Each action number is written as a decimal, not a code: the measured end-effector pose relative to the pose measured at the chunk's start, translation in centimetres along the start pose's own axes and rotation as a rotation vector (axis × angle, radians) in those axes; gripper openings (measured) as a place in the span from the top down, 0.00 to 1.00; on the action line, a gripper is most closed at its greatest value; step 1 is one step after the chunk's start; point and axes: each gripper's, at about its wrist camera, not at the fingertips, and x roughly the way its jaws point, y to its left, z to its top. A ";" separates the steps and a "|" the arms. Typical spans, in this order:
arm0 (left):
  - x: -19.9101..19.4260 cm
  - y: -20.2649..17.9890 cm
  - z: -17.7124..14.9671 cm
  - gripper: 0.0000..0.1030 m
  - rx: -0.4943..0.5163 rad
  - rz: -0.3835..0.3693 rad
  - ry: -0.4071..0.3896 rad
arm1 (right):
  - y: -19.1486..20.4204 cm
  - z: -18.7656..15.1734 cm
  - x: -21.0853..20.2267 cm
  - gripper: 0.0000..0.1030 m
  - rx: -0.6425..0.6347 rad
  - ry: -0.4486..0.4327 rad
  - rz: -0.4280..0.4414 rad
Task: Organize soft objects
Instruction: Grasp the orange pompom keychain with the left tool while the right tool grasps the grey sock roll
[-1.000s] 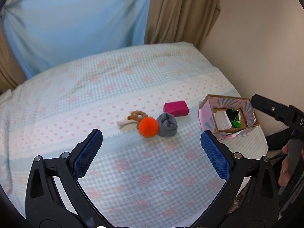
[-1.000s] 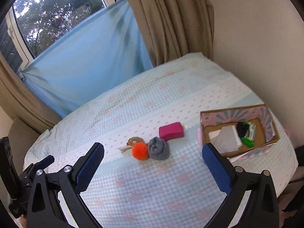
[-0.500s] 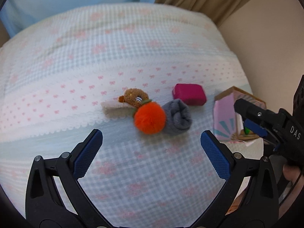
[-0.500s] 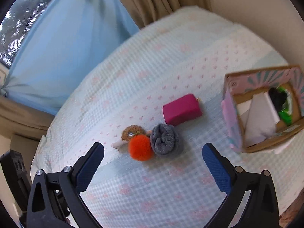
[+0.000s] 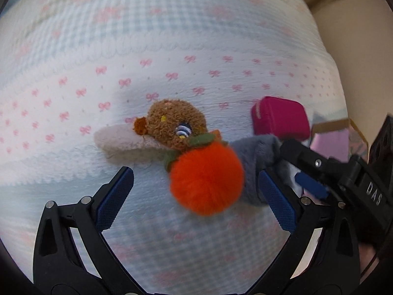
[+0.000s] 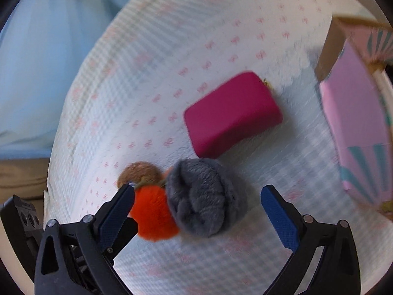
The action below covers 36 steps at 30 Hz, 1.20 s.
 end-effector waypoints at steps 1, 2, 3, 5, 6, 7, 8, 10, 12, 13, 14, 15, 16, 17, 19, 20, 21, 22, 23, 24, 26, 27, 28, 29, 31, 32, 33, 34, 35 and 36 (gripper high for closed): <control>0.4 0.2 0.1 0.05 -0.023 -0.006 0.007 | -0.2 0.0 0.4 0.05 0.016 0.007 0.003; 1.0 0.4 0.2 0.07 -0.049 -0.013 0.016 | -0.5 0.1 0.9 0.05 0.037 0.011 0.010; 1.6 0.6 0.3 0.08 -0.066 -0.019 0.023 | -0.7 0.1 1.3 0.05 0.052 0.017 0.012; 2.4 0.7 0.4 0.16 -0.082 -0.026 0.037 | -0.9 0.2 1.9 0.06 0.069 0.036 0.013; 2.9 0.6 0.3 0.19 -0.081 -0.027 0.049 | -1.0 0.3 2.3 0.07 0.077 0.046 0.015; 3.3 0.6 0.2 0.24 -0.076 -0.025 0.058 | -1.0 0.2 2.9 0.11 0.087 0.059 0.013; 3.6 0.5 0.1 0.30 -0.070 -0.021 0.067 | -1.1 0.1 3.3 0.13 0.094 0.076 0.009; 4.3 0.4 -0.1 0.43 -0.056 -0.009 0.085 | -1.3 -0.1 4.1 0.17 0.103 0.100 0.002; 4.7 0.5 -0.2 0.52 -0.060 -0.008 0.094 | -1.5 -0.4 4.8 0.19 0.111 0.116 -0.001; 4.8 0.6 -0.3 0.57 -0.065 -0.010 0.094 | -1.6 -0.6 5.0 0.22 0.112 0.121 0.001; 4.9 0.8 -0.4 0.63 -0.071 -0.010 0.094 | -1.6 -0.7 5.2 0.24 0.107 0.127 0.000; 5.0 0.8 -0.4 0.65 -0.071 -0.010 0.094 | -1.6 -0.8 5.4 0.28 0.099 0.133 -0.003; 5.2 0.9 -0.4 0.66 -0.066 -0.007 0.092 | -1.5 -0.9 5.5 0.30 0.089 0.137 -0.009; 5.1 0.8 -0.5 0.67 -0.055 -0.003 0.086 | -1.4 -0.9 5.5 0.32 0.082 0.137 -0.012; 5.0 0.5 -0.5 0.68 -0.037 0.004 0.079 | -1.2 -0.9 5.5 0.40 0.065 0.139 -0.012; 4.9 0.4 -0.6 0.68 -0.032 0.005 0.076 | -1.0 -1.0 5.4 0.42 0.055 0.138 -0.014; 4.7 0.4 -0.6 0.68 -0.029 0.005 0.071 | -1.0 -1.0 5.3 0.46 0.047 0.137 -0.015; 4.5 0.3 -0.6 0.69 -0.027 0.006 0.066 | -0.9 -1.0 5.2 0.49 0.039 0.135 -0.015; 4.3 0.3 -0.6 0.69 -0.024 0.008 0.062 | -0.8 -1.1 5.0 0.50 0.032 0.130 -0.015; 4.1 0.3 -0.6 0.69 -0.021 0.010 0.056 | -0.7 -1.1 4.8 0.52 0.026 0.126 -0.014; 3.3 0.5 -0.8 0.69 -0.017 0.009 0.045 | -0.5 -1.3 4.3 0.53 0.018 0.117 -0.009; 2.8 0.4 -0.9 0.69 -0.012 0.009 0.036 | -0.4 -1.3 4.0 0.53 0.015 0.112 -0.004; 2.3 0.6 -1.0 0.69 -0.007 0.010 0.031 | -0.3 -1.5 3.6 0.53 0.009 0.104 0.001; 1.9 0.6 -1.1 0.69 -0.003 0.010 0.026 | -0.5 -1.7 2.9 0.53 0.001 0.095 0.005; 1.0 0.4 -1.4 0.69 0.004 0.009 0.010 | -0.1 -1.9 1.7 0.53 -0.019 0.075 0.011; 0.5 0.4 -1.6 0.69 0.006 0.009 0.004 | 0.0 -2.0 1.3 0.53 -0.025 0.068 0.013; -0.1 0.4 -1.8 0.69 0.011 0.010 -0.004 | 0.1 -2.2 0.7 0.53 -0.032 0.059 0.016; -0.8 0.3 -2.0 0.69 0.016 0.011 -0.014 | 0.2 -2.3 0.1 0.53 -0.039 0.050 0.018; -1.5 0.1 -2.3 0.69 0.022 0.013 -0.025 | 0.4 -2.4 -0.6 0.53 -0.047 0.037 0.022; -2.1 -0.3 -2.5 0.69 0.027 0.015 -0.036 | 0.5 -2.6 -1.4 0.53 -0.054 0.025 0.026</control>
